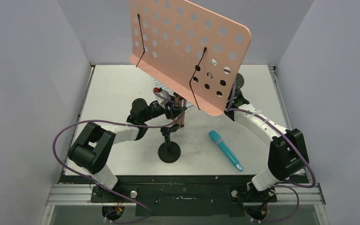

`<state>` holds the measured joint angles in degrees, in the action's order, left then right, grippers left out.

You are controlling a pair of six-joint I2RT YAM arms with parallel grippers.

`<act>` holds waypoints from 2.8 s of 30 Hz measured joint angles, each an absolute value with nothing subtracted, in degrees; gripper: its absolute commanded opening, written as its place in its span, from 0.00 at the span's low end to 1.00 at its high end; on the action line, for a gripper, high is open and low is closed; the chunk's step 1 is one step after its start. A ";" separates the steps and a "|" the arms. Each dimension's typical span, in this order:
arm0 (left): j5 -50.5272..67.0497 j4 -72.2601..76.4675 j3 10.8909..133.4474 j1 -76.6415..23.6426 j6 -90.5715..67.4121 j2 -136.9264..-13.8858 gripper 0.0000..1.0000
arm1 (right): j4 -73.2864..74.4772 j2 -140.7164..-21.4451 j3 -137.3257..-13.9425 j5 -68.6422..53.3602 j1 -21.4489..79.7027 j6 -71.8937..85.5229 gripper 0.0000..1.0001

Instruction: Set up the instrument practice props

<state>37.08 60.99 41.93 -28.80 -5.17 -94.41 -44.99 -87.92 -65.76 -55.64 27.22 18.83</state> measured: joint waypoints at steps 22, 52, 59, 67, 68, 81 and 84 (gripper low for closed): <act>37.69 56.18 43.22 -28.05 -3.90 -93.12 0.77 | -40.27 -89.69 -69.14 -54.61 28.60 15.51 0.05; 20.71 12.08 38.89 -23.03 7.42 -52.62 0.96 | -28.03 -87.68 -72.01 -53.15 29.34 8.27 0.05; 18.31 8.69 36.58 -23.03 -4.60 -50.00 0.96 | -26.55 -87.20 -72.03 -53.84 29.34 7.53 0.05; 12.05 4.45 33.87 -23.03 -18.04 -43.68 0.96 | -25.08 -86.78 -72.23 -54.08 30.06 7.09 0.05; 11.35 4.25 33.74 -23.03 -19.14 -42.78 0.96 | -25.15 -86.78 -72.23 -54.06 30.26 7.18 0.05; 16.58 16.14 29.50 -23.03 -17.76 -46.37 0.78 | -23.97 -86.21 -72.12 -52.27 33.10 6.07 0.05; 19.09 18.68 30.00 -23.14 -16.25 -50.39 0.77 | -22.65 -85.67 -72.14 -51.68 33.15 5.52 0.05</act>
